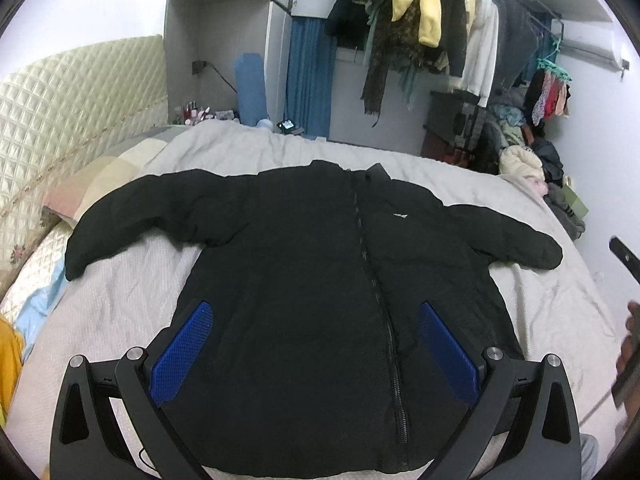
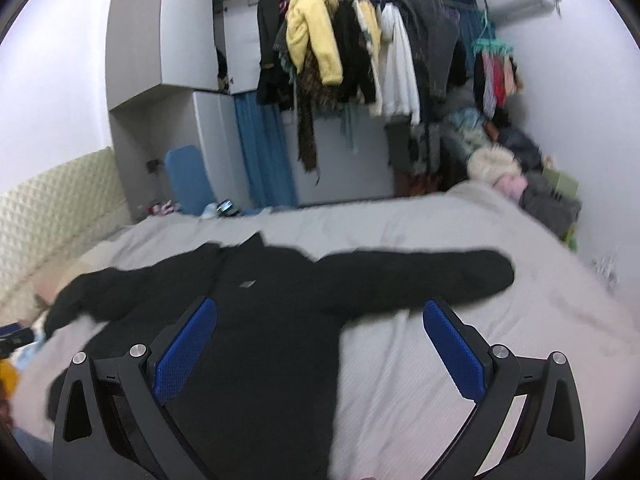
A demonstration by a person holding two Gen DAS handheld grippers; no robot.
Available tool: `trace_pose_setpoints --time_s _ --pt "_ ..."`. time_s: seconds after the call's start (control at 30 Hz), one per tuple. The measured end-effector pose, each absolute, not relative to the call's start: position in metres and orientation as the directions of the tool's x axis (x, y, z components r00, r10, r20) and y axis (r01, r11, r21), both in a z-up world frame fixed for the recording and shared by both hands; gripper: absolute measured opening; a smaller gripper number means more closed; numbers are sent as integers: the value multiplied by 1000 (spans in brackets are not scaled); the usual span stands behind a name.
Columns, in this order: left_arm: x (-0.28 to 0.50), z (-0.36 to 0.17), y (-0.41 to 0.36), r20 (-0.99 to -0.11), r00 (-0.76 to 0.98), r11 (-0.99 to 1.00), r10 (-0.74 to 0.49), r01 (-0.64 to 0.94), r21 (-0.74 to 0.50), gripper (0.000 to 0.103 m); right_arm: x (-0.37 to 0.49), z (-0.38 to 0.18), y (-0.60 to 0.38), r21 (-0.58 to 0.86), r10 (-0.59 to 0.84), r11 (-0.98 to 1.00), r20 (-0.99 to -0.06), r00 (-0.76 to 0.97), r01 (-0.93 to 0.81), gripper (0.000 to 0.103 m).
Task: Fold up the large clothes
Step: 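Grasp the cuff of the jacket sleeve nearest the right gripper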
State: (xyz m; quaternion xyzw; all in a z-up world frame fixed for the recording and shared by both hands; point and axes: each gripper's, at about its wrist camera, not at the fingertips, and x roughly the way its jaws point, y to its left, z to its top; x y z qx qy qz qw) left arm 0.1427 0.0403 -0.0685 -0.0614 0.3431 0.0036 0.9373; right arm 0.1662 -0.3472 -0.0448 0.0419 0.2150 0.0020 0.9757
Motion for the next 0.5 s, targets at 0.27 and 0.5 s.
trace_pose_setpoints --time_s 0.27,0.5 --pt "153 -68 10 -666 746 998 -27 -22 -64 103 255 -94 -451 237 -35 956 -497 867 174 103" --pt "169 -65 -14 -690 721 995 -63 -7 -98 103 314 -161 -550 409 -68 840 -573 817 357 100"
